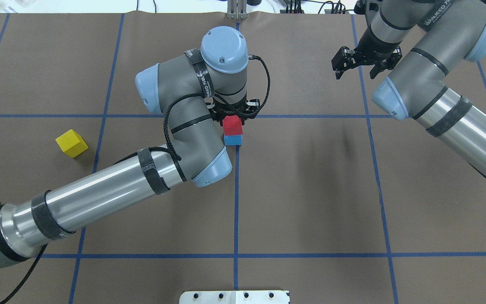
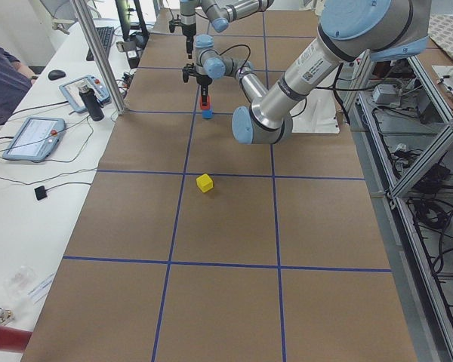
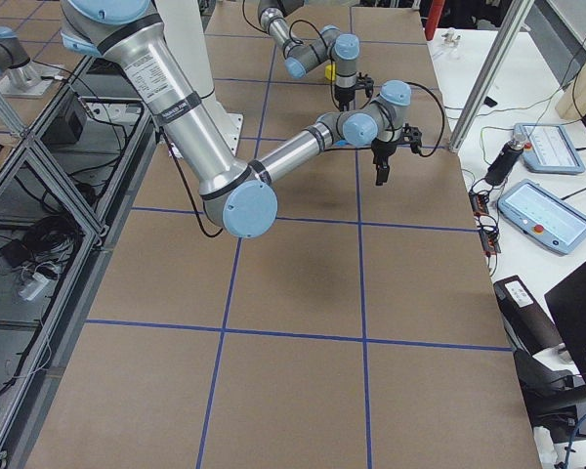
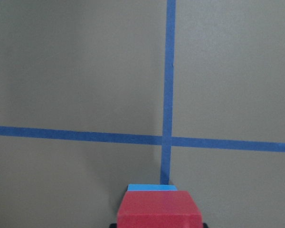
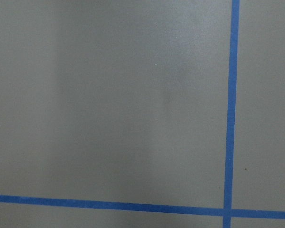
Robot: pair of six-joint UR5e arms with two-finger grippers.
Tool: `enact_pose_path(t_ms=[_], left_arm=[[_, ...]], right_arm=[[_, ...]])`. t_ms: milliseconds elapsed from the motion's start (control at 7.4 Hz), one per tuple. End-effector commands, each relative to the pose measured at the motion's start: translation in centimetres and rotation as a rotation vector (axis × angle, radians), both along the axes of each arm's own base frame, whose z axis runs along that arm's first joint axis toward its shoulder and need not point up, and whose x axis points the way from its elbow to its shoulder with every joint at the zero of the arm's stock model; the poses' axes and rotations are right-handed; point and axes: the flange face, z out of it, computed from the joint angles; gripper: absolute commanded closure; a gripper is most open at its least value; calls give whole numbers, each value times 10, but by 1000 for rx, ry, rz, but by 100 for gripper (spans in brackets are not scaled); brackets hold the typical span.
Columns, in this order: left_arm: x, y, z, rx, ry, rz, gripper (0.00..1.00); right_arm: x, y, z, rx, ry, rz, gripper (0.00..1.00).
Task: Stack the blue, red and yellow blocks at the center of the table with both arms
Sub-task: 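Carry the red cube with the left gripper onto the blue cube and release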
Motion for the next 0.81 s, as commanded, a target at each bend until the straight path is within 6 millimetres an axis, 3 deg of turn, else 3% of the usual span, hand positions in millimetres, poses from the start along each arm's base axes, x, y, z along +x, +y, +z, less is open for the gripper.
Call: enact_pose_path(t_ms=[0,270,405,676], left_arm=[[1,0,1,-2,-4,3,100],[0,1,1,-4,-5,2,100],[1,2,3,2,-3,7,1],[5,10,-2,8,4,13,0]], right_arm=[[1,0,0,0,0,1,1],[2,-1,1,-3,1,2,1],[3,-1,1,-3,1,3,1],[6,-3,1,-2,1,7,1]])
